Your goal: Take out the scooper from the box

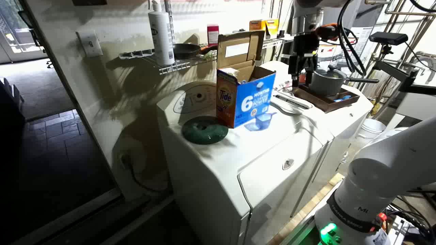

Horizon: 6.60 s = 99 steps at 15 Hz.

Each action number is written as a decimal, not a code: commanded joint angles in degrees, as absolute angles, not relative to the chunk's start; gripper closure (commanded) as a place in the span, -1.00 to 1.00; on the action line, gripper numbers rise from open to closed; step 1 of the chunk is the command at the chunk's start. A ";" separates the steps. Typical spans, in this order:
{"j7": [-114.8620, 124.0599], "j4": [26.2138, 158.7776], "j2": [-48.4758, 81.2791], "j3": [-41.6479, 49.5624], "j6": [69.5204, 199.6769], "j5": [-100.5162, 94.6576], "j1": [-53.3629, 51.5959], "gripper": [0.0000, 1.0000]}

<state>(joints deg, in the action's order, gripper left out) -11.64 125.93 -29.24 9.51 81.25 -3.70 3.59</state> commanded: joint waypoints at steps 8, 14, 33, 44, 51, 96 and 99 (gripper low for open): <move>-8.89 123.41 -27.72 9.09 87.89 -8.74 5.80 -1.00; -5.69 121.40 -24.77 9.66 99.74 -12.13 8.29 -1.00; 1.17 115.07 -14.62 10.07 109.79 -6.46 8.63 -1.00; 1.30 114.41 -8.49 9.56 118.99 -0.94 8.42 -1.00; 1.43 113.18 -5.11 9.17 119.74 -0.77 8.14 -1.00; -7.62 110.72 5.22 7.75 131.39 9.36 8.61 -1.00; -7.57 110.70 5.32 7.92 131.31 9.25 8.82 -1.00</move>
